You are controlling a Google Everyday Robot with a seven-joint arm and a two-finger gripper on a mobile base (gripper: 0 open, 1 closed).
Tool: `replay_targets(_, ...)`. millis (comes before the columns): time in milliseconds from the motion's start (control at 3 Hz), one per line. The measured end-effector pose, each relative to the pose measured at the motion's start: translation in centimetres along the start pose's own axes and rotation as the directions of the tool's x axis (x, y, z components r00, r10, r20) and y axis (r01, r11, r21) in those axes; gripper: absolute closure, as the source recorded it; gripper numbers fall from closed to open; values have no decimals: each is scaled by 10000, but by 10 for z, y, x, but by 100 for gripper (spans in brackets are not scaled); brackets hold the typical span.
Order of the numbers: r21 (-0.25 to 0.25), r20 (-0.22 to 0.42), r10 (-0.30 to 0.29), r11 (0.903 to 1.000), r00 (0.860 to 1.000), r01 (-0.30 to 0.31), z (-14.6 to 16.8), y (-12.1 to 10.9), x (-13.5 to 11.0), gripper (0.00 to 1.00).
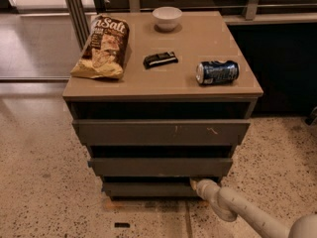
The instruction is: Open bottom drawer
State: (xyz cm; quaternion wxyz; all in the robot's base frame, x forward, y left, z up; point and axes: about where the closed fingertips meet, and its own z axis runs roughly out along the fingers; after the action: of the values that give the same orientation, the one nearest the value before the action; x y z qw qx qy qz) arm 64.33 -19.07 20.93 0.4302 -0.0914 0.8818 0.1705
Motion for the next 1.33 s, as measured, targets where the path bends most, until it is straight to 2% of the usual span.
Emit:
replay_targets(333, 367, -585, 212, 9991, 9981, -190, -2, -7, 11, 100)
replay_targets(667, 367, -585, 212, 9991, 9981, -191, -4, -6, 8, 100)
replay_targets(1000, 429, -912, 530, 9979, 9944, -492, -12, -11, 17, 100)
replay_targets(1333, -165, -1730, 1254, 9914, 9769, -1301, -27, 12, 18, 100)
